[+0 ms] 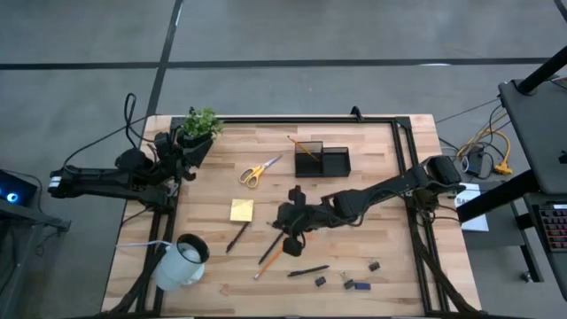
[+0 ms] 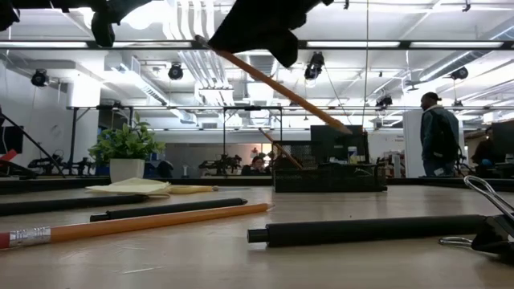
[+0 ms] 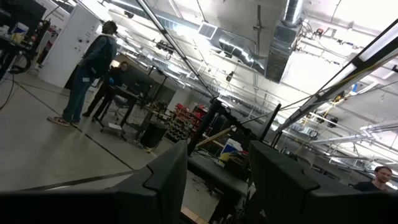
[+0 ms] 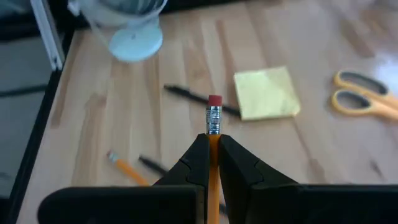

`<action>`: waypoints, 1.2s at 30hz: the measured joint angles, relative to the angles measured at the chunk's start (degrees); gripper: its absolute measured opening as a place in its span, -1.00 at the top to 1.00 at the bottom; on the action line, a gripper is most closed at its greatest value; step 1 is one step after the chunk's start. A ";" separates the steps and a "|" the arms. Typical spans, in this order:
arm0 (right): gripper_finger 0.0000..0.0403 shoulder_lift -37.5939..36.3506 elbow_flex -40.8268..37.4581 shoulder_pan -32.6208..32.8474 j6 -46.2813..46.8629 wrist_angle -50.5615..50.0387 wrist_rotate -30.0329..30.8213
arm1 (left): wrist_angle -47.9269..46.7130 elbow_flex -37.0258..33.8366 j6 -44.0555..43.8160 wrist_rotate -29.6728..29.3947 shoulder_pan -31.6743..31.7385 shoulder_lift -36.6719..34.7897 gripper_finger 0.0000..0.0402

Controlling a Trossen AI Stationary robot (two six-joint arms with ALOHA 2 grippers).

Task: Pick and place office supplies into organizer
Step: Put the right pencil into the desk organizer

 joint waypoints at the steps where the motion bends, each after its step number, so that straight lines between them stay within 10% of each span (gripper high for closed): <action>1: 0.94 -0.09 -0.25 -0.37 -0.38 1.50 0.00 | 0.01 0.00 -0.02 -0.02 0.01 0.00 0.22; 36: 0.94 -1.32 -3.14 -16.36 -12.26 25.62 -10.76 | -0.39 0.00 -0.10 -0.04 0.00 0.39 0.22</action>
